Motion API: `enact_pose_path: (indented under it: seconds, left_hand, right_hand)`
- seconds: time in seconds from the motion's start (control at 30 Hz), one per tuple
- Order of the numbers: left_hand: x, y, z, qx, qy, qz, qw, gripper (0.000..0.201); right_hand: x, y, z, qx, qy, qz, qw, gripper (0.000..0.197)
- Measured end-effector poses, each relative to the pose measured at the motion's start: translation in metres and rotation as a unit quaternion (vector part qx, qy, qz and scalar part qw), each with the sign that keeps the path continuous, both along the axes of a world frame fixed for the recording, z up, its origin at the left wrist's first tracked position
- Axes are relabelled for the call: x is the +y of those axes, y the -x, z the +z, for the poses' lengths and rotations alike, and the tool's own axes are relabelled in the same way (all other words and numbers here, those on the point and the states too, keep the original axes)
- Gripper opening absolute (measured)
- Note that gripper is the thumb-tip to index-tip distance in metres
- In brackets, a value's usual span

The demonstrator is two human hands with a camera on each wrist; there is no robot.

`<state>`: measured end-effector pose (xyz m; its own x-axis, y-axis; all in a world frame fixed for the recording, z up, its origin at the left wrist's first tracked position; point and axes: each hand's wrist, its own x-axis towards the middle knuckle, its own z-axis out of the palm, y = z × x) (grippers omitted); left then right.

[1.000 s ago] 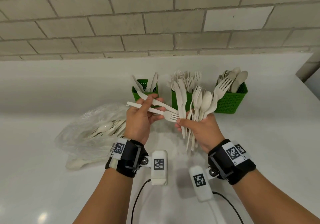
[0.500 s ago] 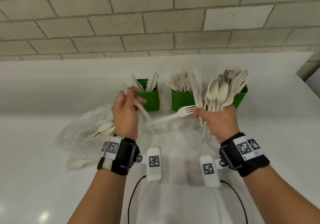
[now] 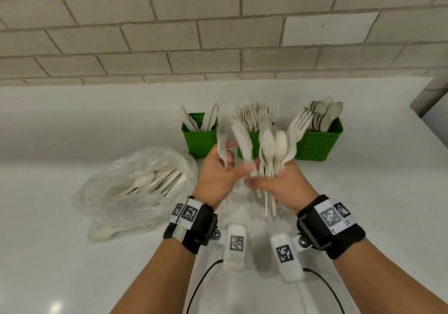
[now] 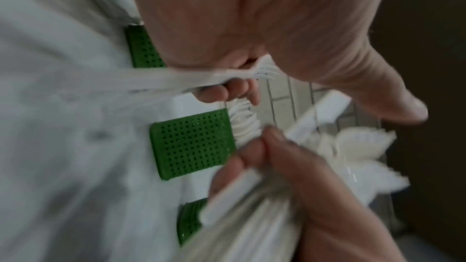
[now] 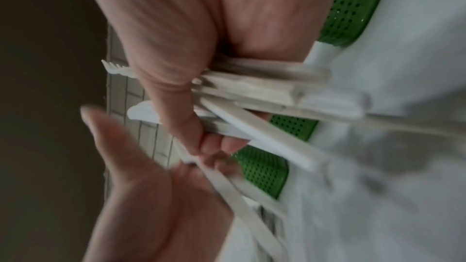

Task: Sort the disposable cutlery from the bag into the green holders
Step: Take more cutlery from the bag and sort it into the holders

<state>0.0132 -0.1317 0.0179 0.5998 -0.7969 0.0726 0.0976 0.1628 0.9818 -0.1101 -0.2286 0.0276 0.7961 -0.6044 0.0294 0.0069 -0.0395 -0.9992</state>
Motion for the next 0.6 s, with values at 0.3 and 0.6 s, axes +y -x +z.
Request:
enact_pose_path:
  seconds: [0.3,0.6]
  left_hand:
    - [-0.003,0.020,0.009,-0.153,-0.019,0.025,0.988,0.059]
    - [0.008,0.027,-0.011,-0.033,0.005,0.022,0.999,0.055]
  right_hand:
    - [0.019,-0.019,-0.002,0.152,0.306,0.002,0.940,0.030]
    - [0.009,-0.010,-0.012,0.192,0.336,0.051,0.921,0.031]
